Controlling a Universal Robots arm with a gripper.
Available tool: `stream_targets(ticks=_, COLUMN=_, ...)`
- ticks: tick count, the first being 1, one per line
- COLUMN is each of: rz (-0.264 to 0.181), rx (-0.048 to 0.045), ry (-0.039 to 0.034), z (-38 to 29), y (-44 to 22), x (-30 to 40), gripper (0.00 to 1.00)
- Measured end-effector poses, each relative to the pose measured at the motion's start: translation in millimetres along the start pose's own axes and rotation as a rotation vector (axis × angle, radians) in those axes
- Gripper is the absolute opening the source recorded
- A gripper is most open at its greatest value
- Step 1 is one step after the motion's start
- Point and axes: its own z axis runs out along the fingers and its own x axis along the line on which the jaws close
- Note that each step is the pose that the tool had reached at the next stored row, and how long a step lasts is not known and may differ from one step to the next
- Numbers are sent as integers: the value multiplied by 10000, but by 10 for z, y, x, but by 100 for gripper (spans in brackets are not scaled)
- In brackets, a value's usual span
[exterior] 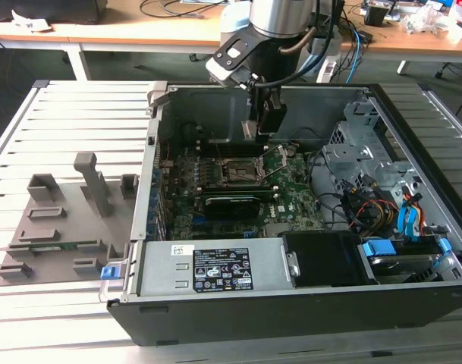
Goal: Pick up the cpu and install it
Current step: 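Place the cpu into insertion slot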
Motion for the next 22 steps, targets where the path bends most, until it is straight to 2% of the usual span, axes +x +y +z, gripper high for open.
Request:
stream_targets(ticks=4, rz=0, rx=0, ry=0, z=58, y=1, x=-2, gripper=55)
stream_targets(ticks=9, rz=0, rx=0, ry=0, z=94, y=2, x=-2, gripper=55)
stream_targets(ticks=22, rz=0, rx=0, ry=0, z=241, y=4, x=-6, gripper=55)
